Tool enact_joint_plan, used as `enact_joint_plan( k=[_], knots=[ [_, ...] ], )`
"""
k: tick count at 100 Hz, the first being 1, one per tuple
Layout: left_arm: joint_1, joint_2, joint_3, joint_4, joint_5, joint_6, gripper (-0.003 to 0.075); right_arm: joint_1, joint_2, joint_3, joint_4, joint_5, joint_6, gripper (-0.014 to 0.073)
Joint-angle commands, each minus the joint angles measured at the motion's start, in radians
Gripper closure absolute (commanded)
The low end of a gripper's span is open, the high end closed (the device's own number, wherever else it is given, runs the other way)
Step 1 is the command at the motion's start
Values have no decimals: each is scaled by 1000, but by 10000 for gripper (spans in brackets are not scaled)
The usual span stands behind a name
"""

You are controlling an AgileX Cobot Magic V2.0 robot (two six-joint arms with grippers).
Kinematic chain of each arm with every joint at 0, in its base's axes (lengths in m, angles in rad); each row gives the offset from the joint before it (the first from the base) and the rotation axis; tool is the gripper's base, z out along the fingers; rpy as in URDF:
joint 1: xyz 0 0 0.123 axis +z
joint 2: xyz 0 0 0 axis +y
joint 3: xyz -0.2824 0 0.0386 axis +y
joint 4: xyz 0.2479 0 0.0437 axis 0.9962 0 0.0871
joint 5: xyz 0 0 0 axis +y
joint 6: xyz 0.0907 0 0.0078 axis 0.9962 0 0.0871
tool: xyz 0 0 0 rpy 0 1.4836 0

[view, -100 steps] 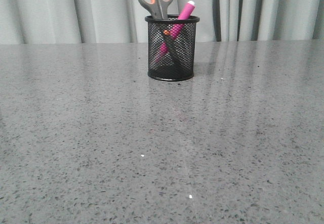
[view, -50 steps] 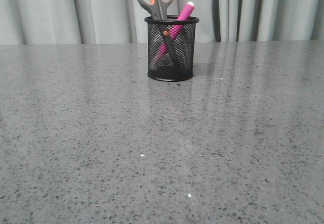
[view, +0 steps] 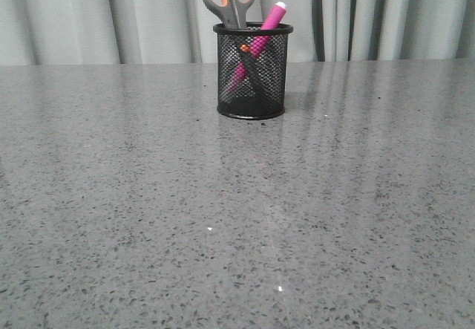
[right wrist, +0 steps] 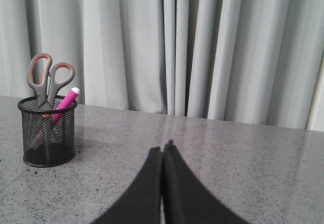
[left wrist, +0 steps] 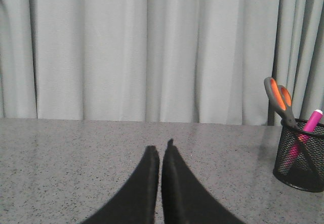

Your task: Put pen and scissors into bin

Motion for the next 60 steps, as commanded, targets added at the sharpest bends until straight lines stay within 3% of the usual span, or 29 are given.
enact_joint_plan(
  k=[1,60],
  knots=[
    [3,-10,-26,-18,1,-3,739,-4,-10,-26,1,-68,-6,662],
    [3,-10,-26,-15,0,-3,739,-4,-10,-26,1,-68,-6,662]
  ],
)
